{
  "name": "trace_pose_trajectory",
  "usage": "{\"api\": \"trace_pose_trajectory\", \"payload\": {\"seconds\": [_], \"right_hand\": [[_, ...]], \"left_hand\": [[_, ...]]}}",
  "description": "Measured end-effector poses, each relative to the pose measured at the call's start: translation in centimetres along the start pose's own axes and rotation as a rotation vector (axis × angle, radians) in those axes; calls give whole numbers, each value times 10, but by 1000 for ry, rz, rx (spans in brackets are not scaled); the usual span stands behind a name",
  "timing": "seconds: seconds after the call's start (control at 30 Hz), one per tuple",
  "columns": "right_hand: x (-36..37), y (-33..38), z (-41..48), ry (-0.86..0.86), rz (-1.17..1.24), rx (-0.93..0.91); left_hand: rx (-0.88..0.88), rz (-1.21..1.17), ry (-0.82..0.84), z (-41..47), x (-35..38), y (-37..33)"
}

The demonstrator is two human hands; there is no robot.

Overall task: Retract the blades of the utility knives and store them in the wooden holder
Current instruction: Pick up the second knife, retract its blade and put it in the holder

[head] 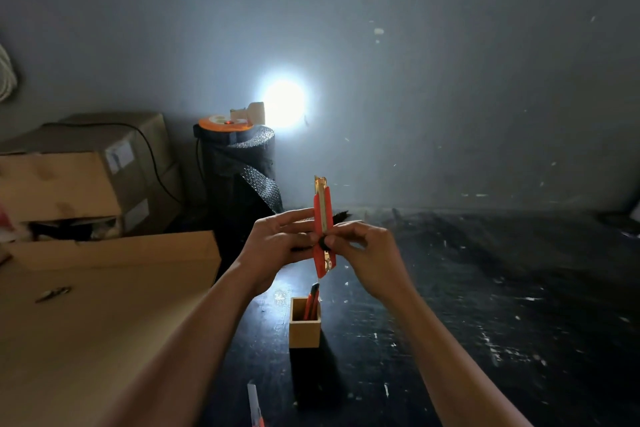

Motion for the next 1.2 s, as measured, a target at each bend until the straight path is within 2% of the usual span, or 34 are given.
{"api": "trace_pose_trajectory", "payload": {"seconds": [0.47,1.2], "right_hand": [[0,2,-10,-54,83,-9],[-2,-4,0,34,62,5]], "left_hand": [[19,3,6,2,10,-29],[36,2,1,11,12,-26]]}}
Point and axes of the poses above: each hand's wrist, its own z-axis towards the middle knuckle, its own x-axis out of the palm, y = z × x, the point moved 2 cm from there along z, towards the middle knuckle, and after that the axes turned 5 degrees about z, right-handed, at the moved point
